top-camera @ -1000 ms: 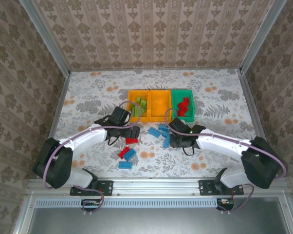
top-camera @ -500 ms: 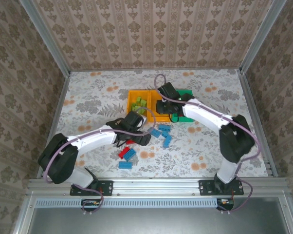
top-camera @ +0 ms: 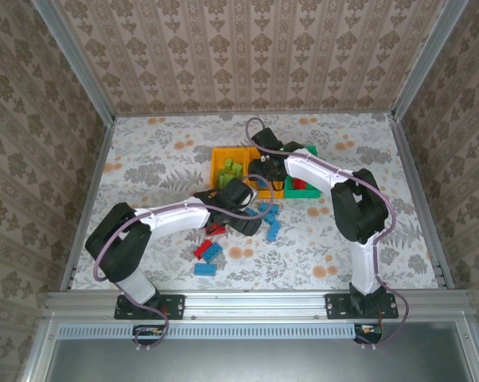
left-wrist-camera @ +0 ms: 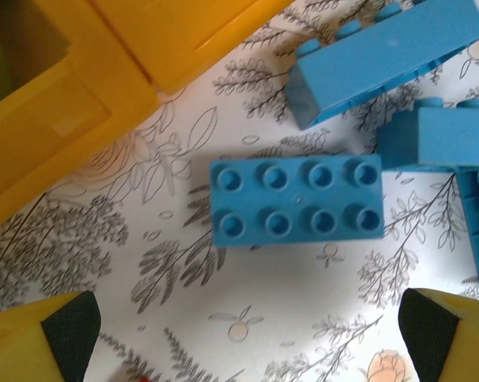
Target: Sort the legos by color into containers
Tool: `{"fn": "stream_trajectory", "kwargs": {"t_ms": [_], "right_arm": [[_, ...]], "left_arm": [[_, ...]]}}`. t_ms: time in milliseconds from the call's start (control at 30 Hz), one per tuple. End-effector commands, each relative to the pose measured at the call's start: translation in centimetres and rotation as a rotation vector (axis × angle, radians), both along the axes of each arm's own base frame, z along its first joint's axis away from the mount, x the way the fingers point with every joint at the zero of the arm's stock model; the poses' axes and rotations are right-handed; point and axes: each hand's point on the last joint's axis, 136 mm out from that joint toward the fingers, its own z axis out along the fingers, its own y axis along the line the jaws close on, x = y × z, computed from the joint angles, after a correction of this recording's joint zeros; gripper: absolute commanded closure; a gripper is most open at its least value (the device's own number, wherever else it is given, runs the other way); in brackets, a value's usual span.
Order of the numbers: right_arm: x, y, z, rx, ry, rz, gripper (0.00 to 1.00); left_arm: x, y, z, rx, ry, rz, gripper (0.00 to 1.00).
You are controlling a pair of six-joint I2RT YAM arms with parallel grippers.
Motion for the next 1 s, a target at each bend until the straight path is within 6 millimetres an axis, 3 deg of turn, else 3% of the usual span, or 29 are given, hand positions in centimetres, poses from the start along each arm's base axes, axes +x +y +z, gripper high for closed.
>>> {"fn": "stream_trajectory", "kwargs": {"t_ms": [0, 233, 400, 600, 733, 900, 967], "right_arm": [[-0.8, -1.0, 3.0, 0.02, -0.048, -0.025, 0.31], [-3.9, -3.0, 8.2, 0.105, -0.17, -0.069, 0.25], [-6.3, -5.0, 10.4, 0.124, -0.227, -0.096, 0.23], [-8.7, -7.7, 11.2, 0.103, -0.256, -0.141, 0.21], [-9.9, -8.7, 10.5, 0.083, -0.237, -0.154, 0.21], [-11.1, -9.5, 9.5, 0.074, -0.222, -0.163, 0.21], [-11.7, -9.9, 8.9, 0.065, -0.215, -0.166, 0.22]], "left_arm": [[0.2, -1.6, 0.3, -0.015, -0.004, -0.033, 0.0], [0.5, -2.7, -0.7, 0.015, 0.011, -0.011, 0.0], [0.7, -3.5, -1.7, 0.027, 0.034, -0.011, 0.03], [0.5, -3.6, -3.0, 0.047, 0.06, -0.023, 0.19], [0.3, -3.7, -3.4, 0.046, 0.069, -0.032, 0.26], [0.4, -3.9, -2.8, 0.03, 0.067, -0.031, 0.45], [0.4, -3.6, -2.0, 0.028, 0.054, -0.024, 0.47]]}}
